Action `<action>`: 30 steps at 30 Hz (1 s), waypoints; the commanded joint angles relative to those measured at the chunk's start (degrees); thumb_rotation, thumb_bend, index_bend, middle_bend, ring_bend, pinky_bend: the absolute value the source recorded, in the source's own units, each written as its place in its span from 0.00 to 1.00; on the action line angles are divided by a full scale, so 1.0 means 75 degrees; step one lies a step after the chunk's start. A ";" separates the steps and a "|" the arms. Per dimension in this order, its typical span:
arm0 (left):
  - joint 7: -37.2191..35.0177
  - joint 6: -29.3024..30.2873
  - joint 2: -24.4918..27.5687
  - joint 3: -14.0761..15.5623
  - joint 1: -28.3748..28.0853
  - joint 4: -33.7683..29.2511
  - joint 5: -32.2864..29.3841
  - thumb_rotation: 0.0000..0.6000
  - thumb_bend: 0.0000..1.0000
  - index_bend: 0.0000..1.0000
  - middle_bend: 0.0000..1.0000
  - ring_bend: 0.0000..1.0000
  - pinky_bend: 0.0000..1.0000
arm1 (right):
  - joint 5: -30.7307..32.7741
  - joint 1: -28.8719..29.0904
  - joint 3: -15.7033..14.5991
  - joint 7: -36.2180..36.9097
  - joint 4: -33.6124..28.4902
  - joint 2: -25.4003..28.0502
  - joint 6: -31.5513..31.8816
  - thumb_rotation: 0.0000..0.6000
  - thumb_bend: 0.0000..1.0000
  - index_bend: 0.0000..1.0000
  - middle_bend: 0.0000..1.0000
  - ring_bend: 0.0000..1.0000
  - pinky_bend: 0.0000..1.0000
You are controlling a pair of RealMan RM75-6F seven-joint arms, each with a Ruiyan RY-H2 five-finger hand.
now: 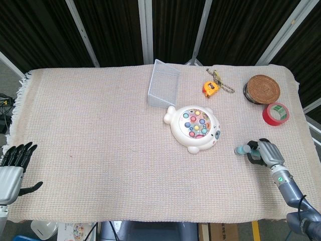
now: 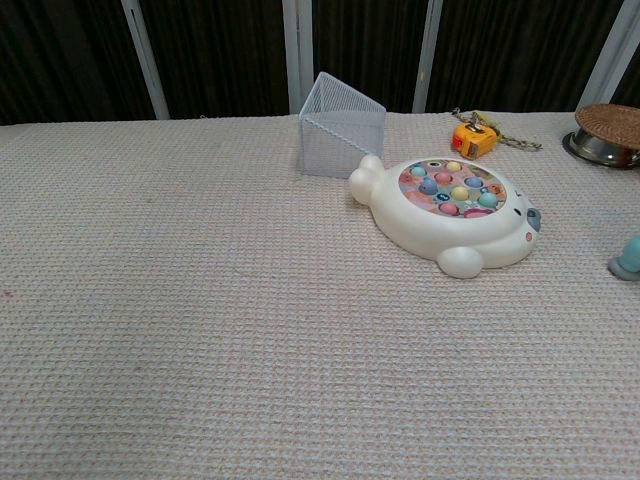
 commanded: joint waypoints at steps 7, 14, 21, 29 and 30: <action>0.0003 -0.0029 -0.0010 -0.0010 -0.0027 0.0004 -0.0002 1.00 0.05 0.00 0.00 0.00 0.00 | -0.0242 -0.0030 0.0002 0.0273 -0.0281 0.0217 0.0355 1.00 0.73 0.75 0.66 0.47 0.20; 0.0061 -0.0075 -0.0015 -0.0025 -0.0089 -0.0038 0.0051 1.00 0.05 0.00 0.00 0.00 0.00 | -0.0701 0.0201 0.0061 0.0074 -0.1502 0.1074 0.0670 1.00 0.76 0.79 0.69 0.50 0.22; 0.0106 -0.0163 -0.0043 -0.0014 -0.0151 -0.0078 0.0078 1.00 0.05 0.00 0.00 0.00 0.00 | -0.0534 0.0881 0.0398 -0.0332 -0.2971 0.2039 -0.0079 1.00 0.78 0.81 0.70 0.52 0.22; 0.0069 -0.0208 -0.0051 -0.0015 -0.0164 -0.0035 0.0011 1.00 0.05 0.00 0.00 0.00 0.00 | 0.0128 0.1651 0.0752 -0.0901 -0.3631 0.2321 -0.1141 1.00 0.80 0.82 0.72 0.53 0.24; 0.0061 -0.0218 -0.0053 -0.0019 -0.0168 -0.0023 -0.0008 1.00 0.05 0.00 0.00 0.00 0.00 | 0.0248 0.1765 0.0784 -0.0999 -0.3636 0.2293 -0.1311 1.00 0.80 0.82 0.72 0.53 0.24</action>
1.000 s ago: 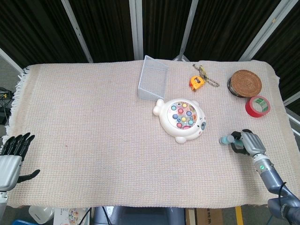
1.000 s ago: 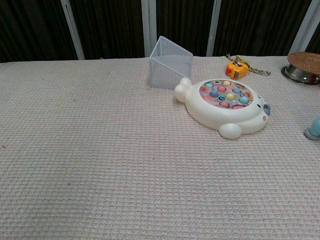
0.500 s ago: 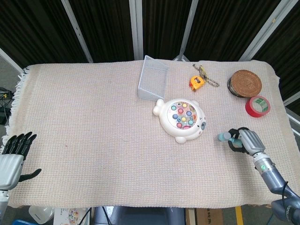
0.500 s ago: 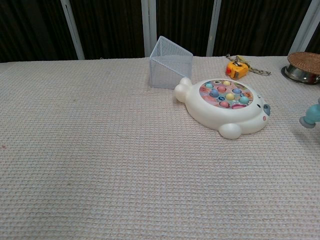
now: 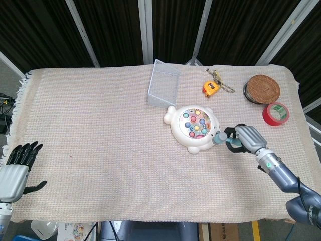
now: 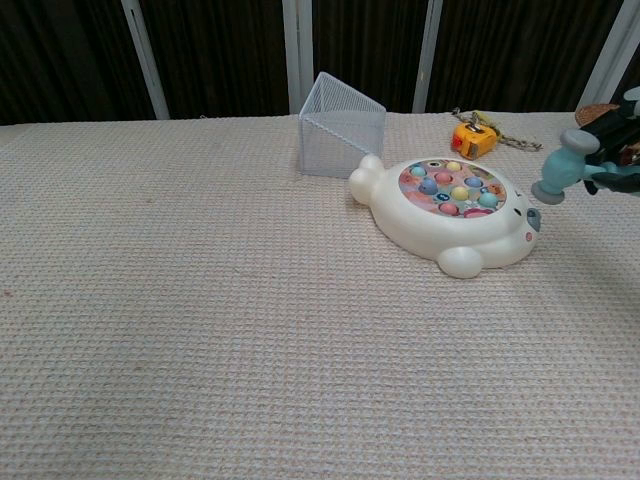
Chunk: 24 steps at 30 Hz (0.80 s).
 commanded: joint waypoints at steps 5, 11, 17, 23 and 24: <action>-0.0059 -0.0108 -0.0006 -0.0007 -0.0042 0.0058 -0.0091 1.00 0.05 0.00 0.00 0.00 0.00 | 0.0913 0.0742 0.0268 -0.0749 0.0072 -0.0194 -0.1004 1.00 0.80 0.83 0.72 0.53 0.25; -0.0104 -0.0145 -0.0017 -0.0008 -0.0060 0.0100 -0.0127 1.00 0.05 0.00 0.00 0.00 0.00 | 0.1744 0.1186 0.0321 -0.1310 0.0422 -0.0426 -0.1549 1.00 0.80 0.83 0.72 0.53 0.26; -0.0125 -0.0178 -0.0029 -0.0021 -0.0081 0.0124 -0.0169 1.00 0.05 0.00 0.00 0.00 0.00 | 0.2408 0.1480 0.0331 -0.1743 0.0652 -0.0533 -0.1756 1.00 0.80 0.83 0.72 0.54 0.29; -0.0121 -0.0206 -0.0049 -0.0024 -0.0108 0.0132 -0.0178 1.00 0.05 0.00 0.00 0.00 0.00 | 0.2993 0.1724 0.0236 -0.2210 0.0684 -0.0580 -0.1826 1.00 0.80 0.83 0.72 0.54 0.30; -0.0120 -0.0210 -0.0049 -0.0022 -0.0109 0.0134 -0.0180 1.00 0.05 0.00 0.00 0.00 0.00 | 0.3097 0.1762 0.0212 -0.2287 0.0684 -0.0596 -0.1828 1.00 0.80 0.83 0.72 0.54 0.30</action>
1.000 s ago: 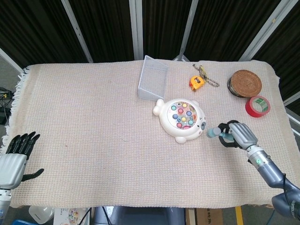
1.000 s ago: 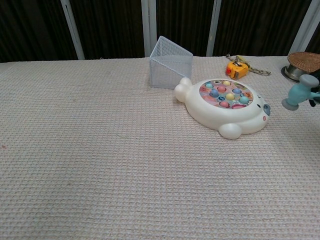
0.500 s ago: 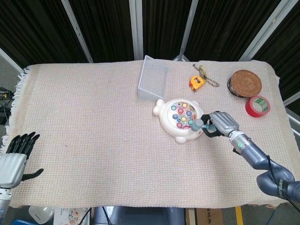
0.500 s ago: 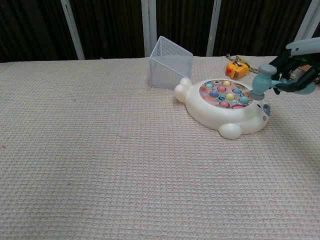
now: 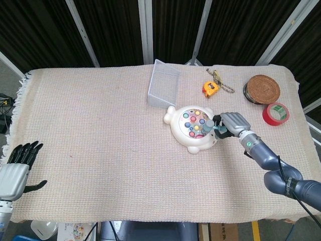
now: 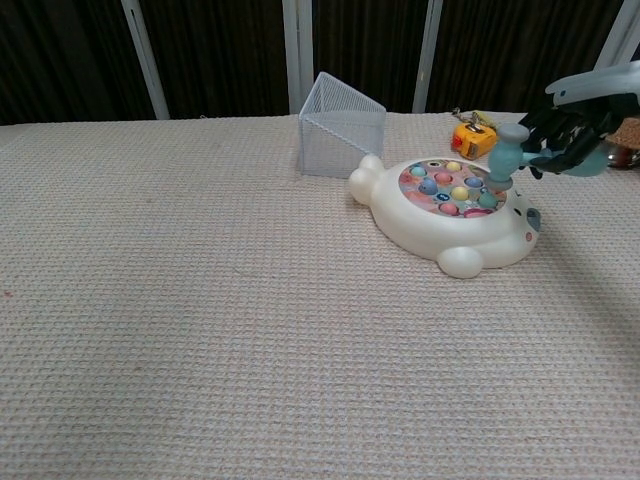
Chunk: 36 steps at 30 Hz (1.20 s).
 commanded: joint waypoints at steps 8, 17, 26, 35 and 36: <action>-0.0011 -0.0035 -0.0014 0.0006 -0.0013 0.0032 -0.0049 1.00 0.05 0.00 0.00 0.00 0.00 | 0.0794 0.0369 -0.0243 -0.0646 0.0121 -0.0226 -0.0030 1.00 0.80 0.84 0.73 0.54 0.30; -0.0042 -0.0053 -0.0031 0.0002 -0.0023 0.0074 -0.0092 1.00 0.05 0.00 0.00 0.00 0.00 | 0.1380 0.0611 -0.0501 -0.1138 0.0236 -0.0381 0.0036 1.00 0.80 0.84 0.73 0.54 0.30; -0.0089 -0.0033 -0.0061 0.0000 -0.0036 0.0121 -0.0059 1.00 0.05 0.00 0.00 0.00 0.00 | 0.1645 0.0689 -0.0446 -0.1306 -0.0195 -0.0044 0.0300 1.00 0.80 0.84 0.73 0.55 0.30; -0.0108 -0.0127 -0.0091 -0.0010 -0.0086 0.0165 -0.0121 1.00 0.05 0.00 0.00 0.00 0.00 | 0.2239 0.1072 -0.0577 -0.1674 -0.0115 -0.0210 0.0192 1.00 0.80 0.84 0.73 0.55 0.30; -0.0110 -0.0140 -0.0093 -0.0012 -0.0092 0.0170 -0.0133 1.00 0.05 0.00 0.00 0.00 0.00 | 0.2324 0.1132 -0.0608 -0.1730 -0.0066 -0.0266 0.0175 1.00 0.80 0.84 0.73 0.55 0.30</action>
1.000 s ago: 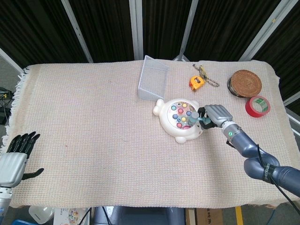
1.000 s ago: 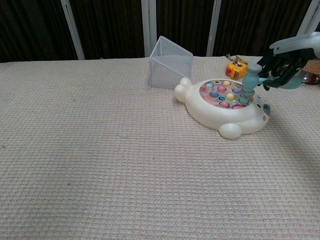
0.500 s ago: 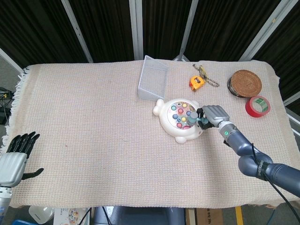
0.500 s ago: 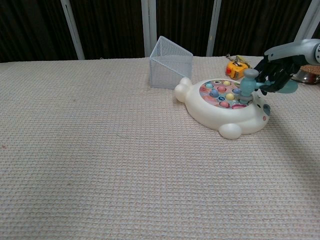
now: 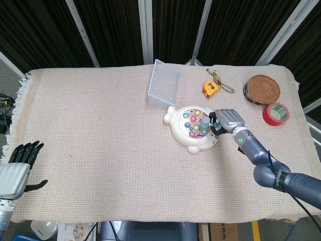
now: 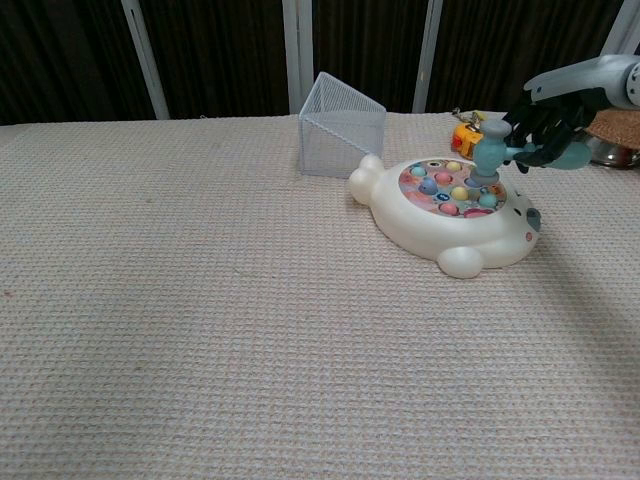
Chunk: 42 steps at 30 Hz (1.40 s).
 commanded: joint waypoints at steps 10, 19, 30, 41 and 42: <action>-0.0058 -0.0087 -0.0032 0.0001 -0.0024 0.0083 -0.0106 1.00 0.05 0.00 0.00 0.00 0.00 | 0.0773 0.0466 -0.0388 -0.0557 0.0397 -0.0448 -0.0002 1.00 0.81 0.84 0.73 0.55 0.30; -0.0169 -0.0050 -0.0044 -0.0012 -0.0024 0.0157 -0.0098 1.00 0.05 0.00 0.00 0.00 0.00 | 0.1059 0.0521 -0.0454 -0.0722 0.0094 -0.0251 0.0347 1.00 0.81 0.84 0.73 0.55 0.30; -0.0251 0.0019 -0.0029 0.0016 -0.0021 0.0182 0.0028 1.00 0.05 0.00 0.00 0.00 0.00 | 0.0705 0.0051 -0.0423 -0.0515 -0.0916 0.0571 0.0871 1.00 0.81 0.84 0.73 0.55 0.30; -0.0123 0.0147 0.0054 0.0054 0.0048 0.0023 0.0085 1.00 0.05 0.00 0.00 0.00 0.00 | -0.1050 -0.1424 -0.0624 0.0866 -0.0666 0.0496 0.1047 1.00 0.81 0.85 0.73 0.55 0.30; -0.0087 0.0159 0.0064 0.0058 0.0053 -0.0008 0.0093 1.00 0.05 0.00 0.00 0.00 0.00 | -0.1264 -0.1580 -0.0626 0.1085 -0.0508 0.0409 0.1055 1.00 0.81 0.85 0.73 0.55 0.30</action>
